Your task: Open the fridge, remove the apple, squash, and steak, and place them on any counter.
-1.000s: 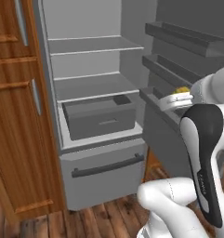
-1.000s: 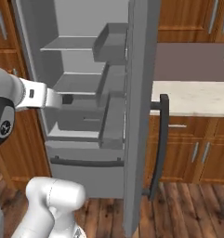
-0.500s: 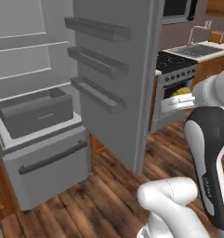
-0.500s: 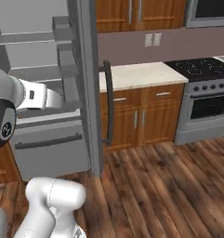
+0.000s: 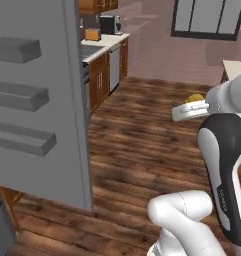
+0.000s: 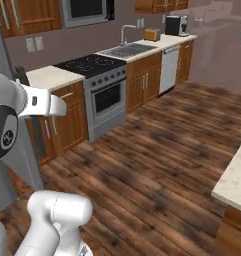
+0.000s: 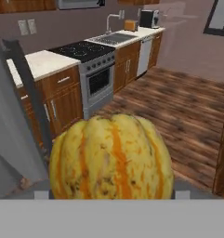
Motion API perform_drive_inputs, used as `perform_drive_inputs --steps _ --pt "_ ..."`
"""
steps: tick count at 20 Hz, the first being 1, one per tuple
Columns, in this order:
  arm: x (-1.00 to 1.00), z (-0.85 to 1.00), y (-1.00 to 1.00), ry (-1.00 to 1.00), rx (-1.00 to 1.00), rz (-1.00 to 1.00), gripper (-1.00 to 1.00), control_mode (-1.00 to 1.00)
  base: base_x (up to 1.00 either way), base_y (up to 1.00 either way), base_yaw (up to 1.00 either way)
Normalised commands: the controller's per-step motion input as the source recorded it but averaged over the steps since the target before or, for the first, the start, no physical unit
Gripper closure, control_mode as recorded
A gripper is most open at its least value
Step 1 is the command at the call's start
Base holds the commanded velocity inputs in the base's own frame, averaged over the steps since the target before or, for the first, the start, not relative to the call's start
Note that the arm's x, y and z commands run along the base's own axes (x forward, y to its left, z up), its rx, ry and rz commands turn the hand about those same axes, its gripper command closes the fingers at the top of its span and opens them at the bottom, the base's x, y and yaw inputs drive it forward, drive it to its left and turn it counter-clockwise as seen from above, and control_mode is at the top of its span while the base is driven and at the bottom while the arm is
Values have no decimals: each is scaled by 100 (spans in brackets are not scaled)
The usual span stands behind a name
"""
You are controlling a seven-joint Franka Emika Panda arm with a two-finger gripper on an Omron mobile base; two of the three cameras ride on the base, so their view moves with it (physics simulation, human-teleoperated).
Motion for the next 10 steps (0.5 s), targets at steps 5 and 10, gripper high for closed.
perform_drive_inputs --steps 5,10 --pt "0 0 0 0 0 0 100 100 0 -22 -94" --pt "0 0 0 0 0 0 100 100 20 -70 -46"
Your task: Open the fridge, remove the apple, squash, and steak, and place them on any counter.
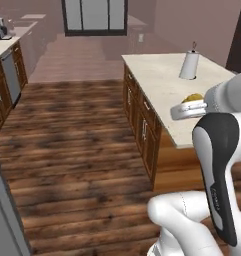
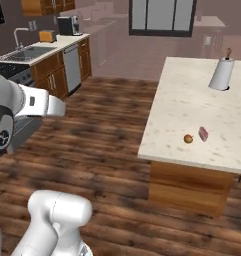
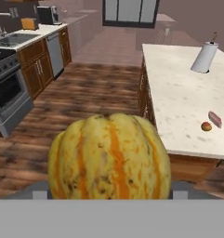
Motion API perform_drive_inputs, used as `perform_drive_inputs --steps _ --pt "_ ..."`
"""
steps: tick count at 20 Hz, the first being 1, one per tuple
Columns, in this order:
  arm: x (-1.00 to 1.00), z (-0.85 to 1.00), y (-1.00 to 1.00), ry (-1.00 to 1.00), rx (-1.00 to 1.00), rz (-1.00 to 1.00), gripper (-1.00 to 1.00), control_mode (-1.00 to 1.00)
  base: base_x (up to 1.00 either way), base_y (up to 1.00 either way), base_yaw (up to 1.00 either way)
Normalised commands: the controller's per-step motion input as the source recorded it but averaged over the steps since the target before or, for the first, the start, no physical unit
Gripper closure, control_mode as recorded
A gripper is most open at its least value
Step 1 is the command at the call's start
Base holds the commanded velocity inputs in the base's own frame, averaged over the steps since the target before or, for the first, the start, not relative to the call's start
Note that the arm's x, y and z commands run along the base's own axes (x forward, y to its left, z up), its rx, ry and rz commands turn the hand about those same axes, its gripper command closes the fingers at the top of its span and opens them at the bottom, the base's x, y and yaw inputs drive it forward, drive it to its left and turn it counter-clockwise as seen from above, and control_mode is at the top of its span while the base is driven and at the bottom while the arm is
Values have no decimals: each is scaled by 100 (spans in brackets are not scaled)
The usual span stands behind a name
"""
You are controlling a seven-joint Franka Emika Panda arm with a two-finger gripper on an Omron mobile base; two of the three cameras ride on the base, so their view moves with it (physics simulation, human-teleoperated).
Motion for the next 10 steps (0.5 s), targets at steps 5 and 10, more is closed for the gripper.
perform_drive_inputs --steps 5,10 --pt "0 0 0 0 0 0 100 100 10 -47 -5" --pt "0 0 0 0 0 0 100 100 51 -47 -1"
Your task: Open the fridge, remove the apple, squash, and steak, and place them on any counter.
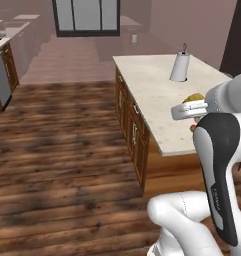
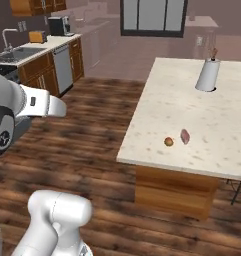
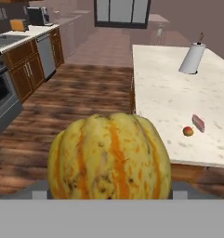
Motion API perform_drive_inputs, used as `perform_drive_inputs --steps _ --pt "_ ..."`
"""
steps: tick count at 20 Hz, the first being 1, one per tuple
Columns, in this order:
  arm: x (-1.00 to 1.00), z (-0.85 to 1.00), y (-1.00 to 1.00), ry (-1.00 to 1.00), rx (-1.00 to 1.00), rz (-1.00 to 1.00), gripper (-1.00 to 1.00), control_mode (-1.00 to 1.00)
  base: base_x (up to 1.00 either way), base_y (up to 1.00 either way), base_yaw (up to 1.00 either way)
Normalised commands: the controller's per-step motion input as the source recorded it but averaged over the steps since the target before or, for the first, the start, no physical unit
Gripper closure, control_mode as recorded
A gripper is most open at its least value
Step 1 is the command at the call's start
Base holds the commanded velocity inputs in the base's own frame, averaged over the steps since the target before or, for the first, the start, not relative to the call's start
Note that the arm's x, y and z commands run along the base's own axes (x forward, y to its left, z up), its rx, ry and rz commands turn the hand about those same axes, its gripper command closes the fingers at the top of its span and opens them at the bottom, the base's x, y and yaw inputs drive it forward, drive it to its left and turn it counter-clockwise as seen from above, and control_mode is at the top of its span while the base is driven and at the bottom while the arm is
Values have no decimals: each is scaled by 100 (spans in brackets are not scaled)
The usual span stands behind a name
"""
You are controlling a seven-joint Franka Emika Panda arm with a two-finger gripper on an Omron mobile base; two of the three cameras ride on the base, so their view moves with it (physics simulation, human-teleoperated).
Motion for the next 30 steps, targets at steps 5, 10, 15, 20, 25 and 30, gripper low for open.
perform_drive_inputs --steps 5,10,15,20,25,30 --pt "0 0 0 0 0 0 100 100 69 -78 -1" --pt "0 0 0 0 0 0 100 100 84 -94 -1" --pt "0 0 0 0 0 0 100 100 44 -73 -1" --pt "0 0 0 0 0 0 100 100 32 -30 -1" --pt "0 0 0 0 0 0 100 100 50 -1 0" --pt "33 -33 0 24 0 0 100 -100 26 0 0"
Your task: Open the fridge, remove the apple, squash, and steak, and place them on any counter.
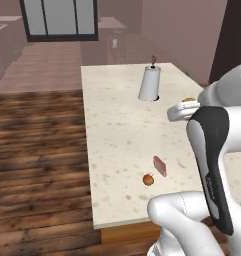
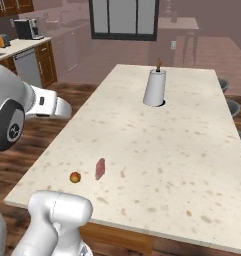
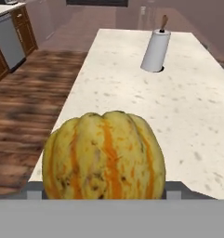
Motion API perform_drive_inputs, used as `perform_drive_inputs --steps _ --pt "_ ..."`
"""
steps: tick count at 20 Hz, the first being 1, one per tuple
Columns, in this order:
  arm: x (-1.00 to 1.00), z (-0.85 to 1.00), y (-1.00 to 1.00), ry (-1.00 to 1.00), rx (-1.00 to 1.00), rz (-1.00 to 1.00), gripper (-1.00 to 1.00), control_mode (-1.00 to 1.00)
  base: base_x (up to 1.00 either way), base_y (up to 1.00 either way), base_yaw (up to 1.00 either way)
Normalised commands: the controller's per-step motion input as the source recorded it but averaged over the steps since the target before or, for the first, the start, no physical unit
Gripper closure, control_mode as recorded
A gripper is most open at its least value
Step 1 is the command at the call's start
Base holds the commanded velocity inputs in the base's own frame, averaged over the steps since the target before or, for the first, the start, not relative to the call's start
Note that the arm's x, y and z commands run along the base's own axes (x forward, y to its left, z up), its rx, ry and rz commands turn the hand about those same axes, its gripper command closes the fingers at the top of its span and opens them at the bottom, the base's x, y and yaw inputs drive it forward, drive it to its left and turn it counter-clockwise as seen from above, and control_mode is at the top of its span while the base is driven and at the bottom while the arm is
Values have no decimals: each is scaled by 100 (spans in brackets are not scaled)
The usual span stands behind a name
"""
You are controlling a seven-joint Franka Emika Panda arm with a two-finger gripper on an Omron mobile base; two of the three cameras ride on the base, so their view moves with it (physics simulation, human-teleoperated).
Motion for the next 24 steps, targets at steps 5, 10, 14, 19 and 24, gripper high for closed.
perform_drive_inputs --steps 5,10,14,19,24 --pt "69 -56 -5 44 1 0 100 -100 0 0 0" --pt "73 -58 -27 21 3 -4 100 -100 0 0 0" --pt "50 -63 -87 8 0 -17 100 -100 0 0 0" --pt "23 -76 -65 4 0 -24 100 -100 0 0 0" --pt "10 -94 -32 5 0 -22 100 -100 0 0 0"
